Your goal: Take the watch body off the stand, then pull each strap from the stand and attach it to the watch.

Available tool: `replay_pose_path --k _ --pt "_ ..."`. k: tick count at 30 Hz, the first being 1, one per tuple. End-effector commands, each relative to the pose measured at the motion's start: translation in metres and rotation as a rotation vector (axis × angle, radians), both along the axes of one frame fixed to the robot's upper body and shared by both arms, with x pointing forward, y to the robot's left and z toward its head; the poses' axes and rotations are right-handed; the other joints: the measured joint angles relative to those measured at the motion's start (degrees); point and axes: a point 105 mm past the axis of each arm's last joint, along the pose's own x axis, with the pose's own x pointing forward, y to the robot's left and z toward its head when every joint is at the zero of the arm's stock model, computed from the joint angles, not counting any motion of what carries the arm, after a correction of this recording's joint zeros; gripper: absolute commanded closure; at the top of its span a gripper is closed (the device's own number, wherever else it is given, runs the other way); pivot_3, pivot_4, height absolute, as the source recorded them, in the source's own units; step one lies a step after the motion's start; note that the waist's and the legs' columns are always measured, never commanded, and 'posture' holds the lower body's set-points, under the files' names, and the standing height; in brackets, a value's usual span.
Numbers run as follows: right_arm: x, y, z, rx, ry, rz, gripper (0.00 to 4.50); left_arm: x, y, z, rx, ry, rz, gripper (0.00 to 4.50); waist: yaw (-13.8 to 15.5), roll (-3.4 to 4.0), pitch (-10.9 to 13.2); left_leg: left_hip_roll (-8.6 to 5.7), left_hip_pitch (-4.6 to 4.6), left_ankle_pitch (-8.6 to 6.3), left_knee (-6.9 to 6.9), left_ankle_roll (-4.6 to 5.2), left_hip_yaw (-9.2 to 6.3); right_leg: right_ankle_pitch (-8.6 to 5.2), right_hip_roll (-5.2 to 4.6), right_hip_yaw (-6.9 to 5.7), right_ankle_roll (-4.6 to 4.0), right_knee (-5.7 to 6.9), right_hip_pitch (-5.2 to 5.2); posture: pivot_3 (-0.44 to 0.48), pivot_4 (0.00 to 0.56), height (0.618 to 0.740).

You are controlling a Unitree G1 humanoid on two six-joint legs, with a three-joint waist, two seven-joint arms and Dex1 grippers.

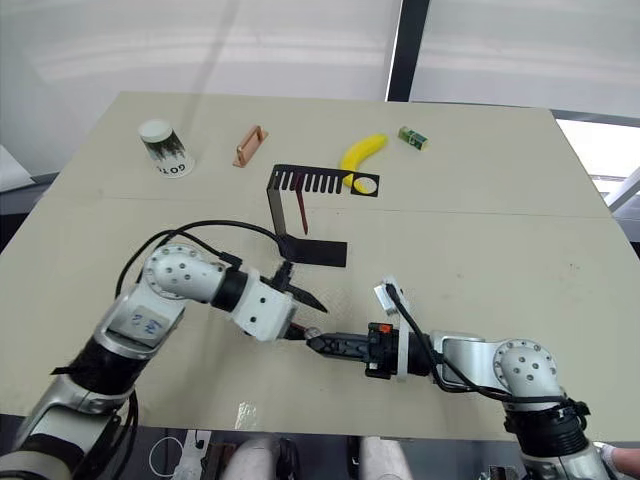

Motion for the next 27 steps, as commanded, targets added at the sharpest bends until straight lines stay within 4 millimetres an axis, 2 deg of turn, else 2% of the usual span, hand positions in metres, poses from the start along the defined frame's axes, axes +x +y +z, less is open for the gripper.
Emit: replay_pose_path --k 1,2,4,6,8,9,11,13,17,20,27 --pt "-0.012 -0.003 0.019 0.017 -0.117 0.068 2.98 -0.007 0.033 0.008 0.004 0.062 0.043 0.52 -0.14 0.01 0.01 0.0 0.01 0.0 0.0 0.0 0.01 0.0 0.0 0.02 0.0 0.0 0.0 0.0 0.15 0.729" --pt "-0.014 -0.005 0.018 -0.005 -0.143 0.077 2.98 -0.005 0.053 0.005 0.04 0.075 0.086 0.03 -0.12 0.01 0.01 0.0 0.01 -0.01 0.0 -0.01 0.01 0.0 0.0 0.02 0.0 0.0 0.0 0.0 0.15 0.729" --pt "-0.018 -0.007 0.017 -0.051 -0.205 0.094 2.98 -0.002 0.079 0.006 0.045 0.098 0.158 0.0 -0.05 0.02 0.01 0.01 0.01 -0.01 0.0 -0.01 -0.01 -0.01 0.01 -0.01 -0.02 0.0 -0.01 0.0 0.15 0.729" --pt "-0.018 -0.009 0.016 -0.109 -0.304 0.103 2.98 -0.003 0.095 0.01 0.008 0.12 0.201 0.0 0.07 0.04 0.03 0.0 0.0 -0.01 0.0 -0.01 -0.03 -0.01 -0.01 -0.03 -0.03 -0.01 -0.01 0.0 0.15 0.729" --pt "-0.016 -0.011 0.014 -0.165 -0.401 0.105 2.98 -0.004 0.1 0.013 -0.02 0.125 0.208 0.0 0.15 0.04 0.03 0.0 -0.04 -0.04 0.01 0.01 -0.05 -0.01 -0.03 -0.06 -0.02 -0.07 -0.01 0.0 0.15 0.729" --pt "-0.015 -0.012 0.013 -0.219 -0.522 0.106 2.98 -0.006 0.102 0.016 -0.065 0.149 0.224 0.0 0.34 0.03 0.02 -0.01 -0.06 -0.05 0.01 0.03 -0.05 -0.01 -0.04 -0.07 -0.02 -0.1 -0.01 0.0 0.15 0.729" --pt "-0.006 -0.015 0.01 -0.375 -0.882 0.117 2.98 -0.008 0.106 0.02 -0.191 0.228 0.272 0.0 0.35 0.07 0.04 -0.04 -0.1 -0.12 0.04 0.06 -0.09 0.0 -0.07 -0.13 0.02 -0.17 0.01 0.0 0.15 0.729" --pt "-0.002 -0.019 0.007 -0.463 -1.139 0.147 2.98 -0.012 0.115 0.017 -0.239 0.27 0.295 0.0 0.19 0.04 0.03 -0.03 -0.11 -0.18 0.03 0.03 -0.08 -0.02 -0.03 -0.17 0.07 -0.27 0.01 0.0 0.15 0.729" --pt "-0.001 -0.022 0.005 -0.506 -1.394 0.194 2.98 -0.018 0.125 0.013 -0.295 0.328 0.315 0.0 -0.03 0.05 0.04 -0.02 -0.07 -0.19 0.05 -0.04 0.06 -0.03 0.0 -0.16 0.08 -0.26 0.0 0.0 0.15 0.729" --pt "-0.003 -0.025 0.002 -0.526 -1.488 0.231 2.98 -0.02 0.124 0.02 -0.375 0.365 0.321 0.0 0.05 0.04 0.04 -0.01 -0.02 -0.18 0.09 -0.06 0.1 -0.03 -0.01 -0.13 0.07 -0.17 0.0 0.0 0.15 0.729" --pt "-0.001 -0.03 -0.002 -0.555 -1.518 0.229 2.98 -0.03 0.124 0.007 -0.296 0.36 0.286 0.0 0.03 0.04 0.04 -0.01 0.02 -0.2 0.11 -0.09 0.09 -0.06 -0.01 -0.11 0.01 -0.06 0.0 0.0 0.15 0.729"
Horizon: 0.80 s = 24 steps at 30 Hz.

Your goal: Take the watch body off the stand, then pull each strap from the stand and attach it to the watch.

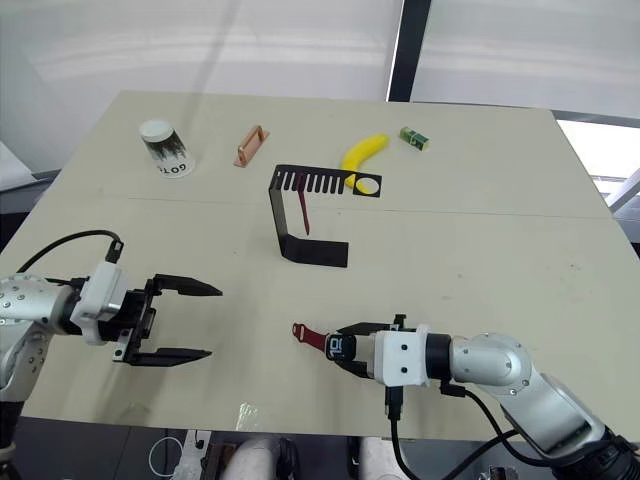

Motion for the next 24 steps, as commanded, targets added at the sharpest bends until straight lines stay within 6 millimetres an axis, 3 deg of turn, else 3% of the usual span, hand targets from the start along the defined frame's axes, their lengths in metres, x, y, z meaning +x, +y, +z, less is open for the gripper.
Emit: replay_pose_path --k 1,10,13,18,24 --pt "0.002 -0.001 0.005 0.001 -0.039 0.014 2.98 -0.006 -0.005 0.006 0.027 -0.057 -0.042 0.0 0.03 0.0 0.0 0.0 0.0 0.0 0.0 0.0 0.0 0.0 0.0 0.0 -0.01 0.01 0.0 0.0 0.15 0.729" --pt "0.009 0.0 0.006 0.074 0.03 -0.017 2.98 -0.003 -0.016 0.01 -0.015 -0.139 -0.056 0.0 0.05 0.0 0.0 -0.01 0.03 0.0 0.01 0.0 0.0 -0.02 -0.01 0.01 -0.03 0.07 0.0 0.0 0.15 0.729" --pt "0.008 0.005 0.011 0.265 0.306 -0.071 2.98 -0.006 -0.032 0.011 -0.018 -0.22 -0.11 0.0 0.08 -0.02 -0.01 -0.01 0.02 0.0 0.03 0.01 -0.02 -0.01 -0.01 0.02 -0.03 0.09 0.0 0.0 0.15 0.729" --pt "-0.001 0.011 0.027 0.435 0.681 -0.061 2.98 -0.008 -0.058 0.008 -0.012 -0.327 -0.173 0.0 0.1 -0.01 -0.01 0.0 0.02 -0.01 0.03 0.03 -0.05 -0.01 -0.02 0.03 -0.04 0.13 0.01 0.0 0.15 0.729" --pt "0.0 0.018 0.029 0.468 0.858 -0.092 2.98 -0.002 -0.092 0.002 -0.045 -0.397 -0.161 0.0 0.06 -0.02 -0.02 0.0 0.03 -0.02 0.03 0.05 -0.07 -0.01 -0.01 0.05 -0.04 0.14 0.02 0.0 0.15 0.729"
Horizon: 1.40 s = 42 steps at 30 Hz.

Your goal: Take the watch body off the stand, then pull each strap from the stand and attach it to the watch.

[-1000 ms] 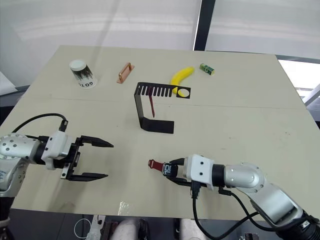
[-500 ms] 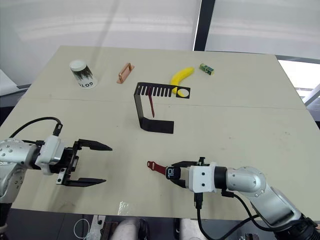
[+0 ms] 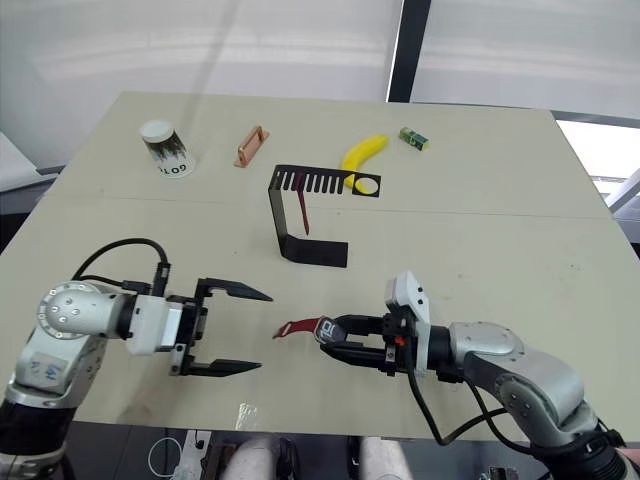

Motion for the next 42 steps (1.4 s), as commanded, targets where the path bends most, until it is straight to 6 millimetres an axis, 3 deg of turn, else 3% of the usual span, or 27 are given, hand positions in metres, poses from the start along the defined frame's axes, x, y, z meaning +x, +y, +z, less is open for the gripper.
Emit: replay_pose_path --k 1,16,19,30,33,39,42 --pt "-0.004 0.008 0.006 0.028 0.056 0.005 2.98 0.002 -0.02 0.003 -0.028 -0.07 0.023 0.0 -0.01 0.0 0.0 0.0 0.0 0.0 0.0 0.0 0.0 0.0 0.0 0.0 0.0 -0.01 0.0 0.0 0.15 0.729" --pt "-0.003 0.014 0.006 0.035 0.13 -0.027 2.98 0.006 -0.036 -0.006 -0.02 -0.084 0.046 0.0 0.03 -0.01 -0.01 0.0 -0.01 0.01 0.0 0.0 0.0 0.01 0.0 -0.01 0.02 0.0 0.0 0.0 0.15 0.729" --pt "-0.003 0.014 0.006 0.037 0.133 -0.033 2.98 0.007 -0.034 -0.009 -0.002 -0.091 0.058 0.84 -0.01 -0.01 -0.01 0.0 -0.01 0.01 0.0 0.0 0.01 0.01 0.0 0.0 0.02 0.0 0.0 0.0 0.15 0.729" --pt "-0.001 0.013 0.006 0.036 0.14 -0.045 2.98 0.009 -0.032 -0.01 -0.004 -0.101 0.086 0.87 0.01 -0.01 -0.01 0.0 -0.01 0.01 0.0 0.0 0.01 0.01 0.0 0.0 0.02 0.0 0.0 0.0 0.15 0.729" --pt "-0.001 0.013 0.005 0.036 0.143 -0.045 2.98 0.009 -0.03 -0.01 -0.003 -0.098 0.093 1.76 0.0 -0.01 -0.01 0.0 -0.01 0.01 0.0 0.0 0.01 0.01 0.0 0.0 0.02 0.0 0.0 0.0 0.15 0.729" --pt "-0.001 0.014 0.005 0.04 0.148 -0.043 2.98 0.01 -0.029 -0.009 -0.004 -0.1 0.098 4.5 0.0 -0.01 -0.01 0.01 -0.01 0.01 0.0 0.0 0.0 0.01 0.0 0.0 0.02 0.0 0.0 0.0 0.15 0.729" --pt "0.0 0.014 0.004 0.043 0.153 -0.047 2.98 0.009 -0.03 -0.007 -0.017 -0.099 0.096 4.5 0.01 -0.01 -0.01 0.0 -0.01 0.01 0.0 0.0 0.0 0.01 0.0 -0.01 0.02 0.0 0.0 0.0 0.15 0.729"
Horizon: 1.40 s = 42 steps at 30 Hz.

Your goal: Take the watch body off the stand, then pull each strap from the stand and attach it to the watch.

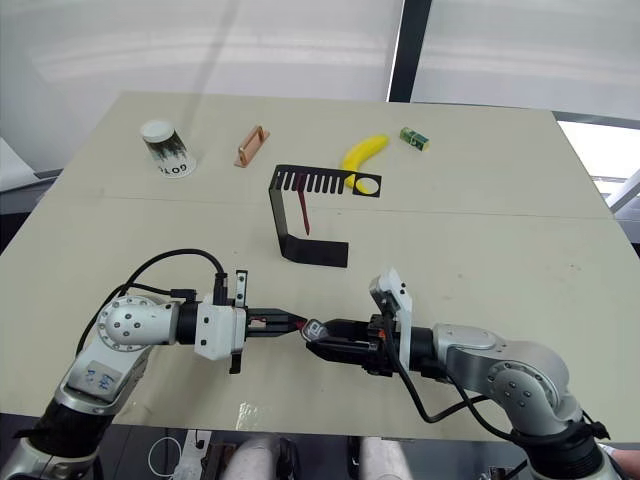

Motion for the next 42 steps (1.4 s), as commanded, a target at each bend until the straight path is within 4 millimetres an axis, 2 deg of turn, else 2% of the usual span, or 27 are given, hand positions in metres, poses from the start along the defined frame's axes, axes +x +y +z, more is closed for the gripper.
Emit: replay_pose_path --k 1,42 --pt "-0.001 0.001 0.009 0.03 -0.023 0.0 2.98 -0.004 -0.002 0.008 -0.025 -0.03 -0.018 4.5 -0.01 0.0 0.0 0.0 0.0 0.0 0.0 0.0 0.0 0.0 0.0 0.0 0.0 0.0 0.0 0.0 0.15 0.729" --pt "0.006 0.002 -0.001 0.01 0.08 -0.066 2.98 -0.015 -0.01 0.009 -0.001 -0.057 -0.096 4.5 -0.02 0.0 0.0 0.0 -0.01 0.0 0.0 0.0 0.0 0.0 0.0 0.0 0.0 -0.01 0.0 0.0 0.15 0.729"
